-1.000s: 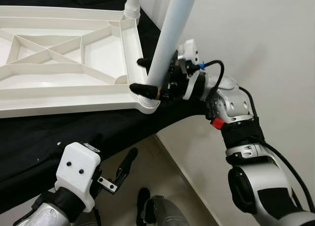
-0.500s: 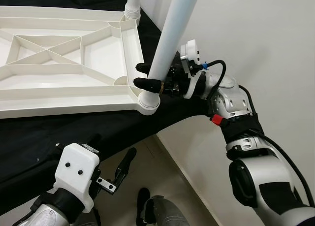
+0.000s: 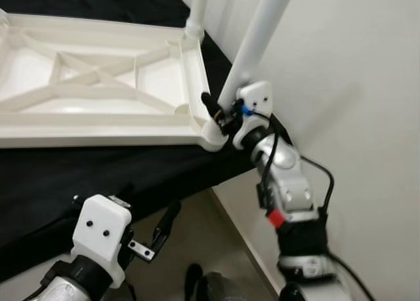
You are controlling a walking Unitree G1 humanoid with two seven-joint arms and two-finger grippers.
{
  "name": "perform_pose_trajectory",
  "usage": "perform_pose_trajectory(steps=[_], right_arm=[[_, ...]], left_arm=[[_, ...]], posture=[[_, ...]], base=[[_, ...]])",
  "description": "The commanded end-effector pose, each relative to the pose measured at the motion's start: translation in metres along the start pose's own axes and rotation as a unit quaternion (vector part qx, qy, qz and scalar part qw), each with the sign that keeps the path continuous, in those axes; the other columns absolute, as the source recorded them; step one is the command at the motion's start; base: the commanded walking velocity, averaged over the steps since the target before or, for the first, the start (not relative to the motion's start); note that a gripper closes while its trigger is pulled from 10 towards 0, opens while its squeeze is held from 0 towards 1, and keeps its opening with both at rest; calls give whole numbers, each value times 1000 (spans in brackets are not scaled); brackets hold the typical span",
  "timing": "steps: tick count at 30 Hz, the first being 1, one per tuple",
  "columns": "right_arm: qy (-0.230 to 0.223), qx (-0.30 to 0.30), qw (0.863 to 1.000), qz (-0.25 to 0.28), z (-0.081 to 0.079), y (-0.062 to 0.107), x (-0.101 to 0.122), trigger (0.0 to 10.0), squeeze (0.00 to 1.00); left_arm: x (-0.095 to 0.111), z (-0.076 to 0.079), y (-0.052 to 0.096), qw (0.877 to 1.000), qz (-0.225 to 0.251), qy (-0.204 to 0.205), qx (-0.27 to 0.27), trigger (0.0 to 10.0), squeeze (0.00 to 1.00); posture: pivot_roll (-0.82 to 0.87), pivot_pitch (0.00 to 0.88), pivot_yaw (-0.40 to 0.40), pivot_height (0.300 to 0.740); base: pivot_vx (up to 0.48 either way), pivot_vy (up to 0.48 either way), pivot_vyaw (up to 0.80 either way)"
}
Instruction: Building children table
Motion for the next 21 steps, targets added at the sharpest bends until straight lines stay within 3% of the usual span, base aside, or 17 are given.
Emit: perform_pose_trajectory(steps=[1, 3, 4, 5, 6, 7, 8, 10, 11, 14, 18, 19, 21], right_arm=[[44, 19, 992, -117, -7, 6, -52, 0, 0], [48, 31, 991, -121, -9, 4, -52, 0, 0], [42, 29, 992, -112, -9, 0, -46, 10000, 0], [42, 29, 992, -112, -9, 0, -46, 10000, 0], [32, 47, 993, -106, -9, -4, -40, 10000, 725], [32, 47, 993, -106, -9, -4, -40, 10000, 725], [5, 67, 993, -92, -11, -7, -31, 10000, 1000], [-12, 126, 990, -63, -17, -8, -15, 10000, 1000], [-12, 126, 990, -63, -17, -8, -15, 10000, 1000], [6, 244, 969, -28, -7, -3, 6, 10000, 1000], [20, 270, 962, -24, 9, -2, 16, 10000, 988], [10, 277, 961, -27, 16, -2, 21, 10000, 0], [6, 302, 953, -32, 24, -1, 27, 10000, 0]], left_arm=[[-4, 5, 2, 1000, -13, 8, -11, 10000, 0], [-4, 5, 2, 1000, -13, 6, -10, 10000, 0], [-4, 3, 3, 1000, -13, 4, -7, 10000, 0], [-4, 3, 3, 1000, -13, 4, -7, 10000, 0], [-4, 2, 4, 1000, -15, 4, -6, 10000, 0], [-4, 2, 4, 1000, -15, 4, -6, 10000, 0], [-5, 2, 4, 1000, -16, 4, -5, 10000, 0], [-6, 4, 5, 1000, -18, 7, -8, 10000, 0], [-6, 4, 5, 1000, -18, 7, -8, 10000, 0], [-7, 6, 5, 1000, -21, 10, -11, 10000, 0], [-7, 7, 5, 1000, -21, 11, -11, 10000, 0], [-7, 7, 5, 1000, -22, 11, -12, 10000, 0], [-8, 8, 5, 1000, -22, 11, -12, 10000, 0]], posture=[[115, 266, -220, 740], [115, 266, -220, 740], [115, 270, -224, 740], [115, 270, -224, 740], [110, 271, -219, 740], [110, 271, -219, 740], [104, 278, -219, 740], [112, 288, -222, 740], [112, 288, -222, 740], [117, 299, -222, 740], [118, 306, -223, 740], [123, 312, -227, 740], [125, 317, -229, 740]], base=[[0, 0, 0], [0, 0, 0], [0, 0, 0], [0, 0, 0], [0, 0, 0], [0, 0, 0], [0, 0, 0], [0, 0, 0], [0, 0, 0], [0, 0, 0], [0, 0, 0], [0, 0, 0], [0, 0, 0]])
Point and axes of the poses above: a point about 5 cm out from each wrist's last joint towards the gripper, its own y axis pointing back from the gripper into the wrist, its own x axis along the axis of the wrist's last joint, z = x × y, the point moved 3 cm from there along -y, pointing out of the wrist towards the gripper, and after that the axes turned 7 degrees about -y, right-handed, at the moved point
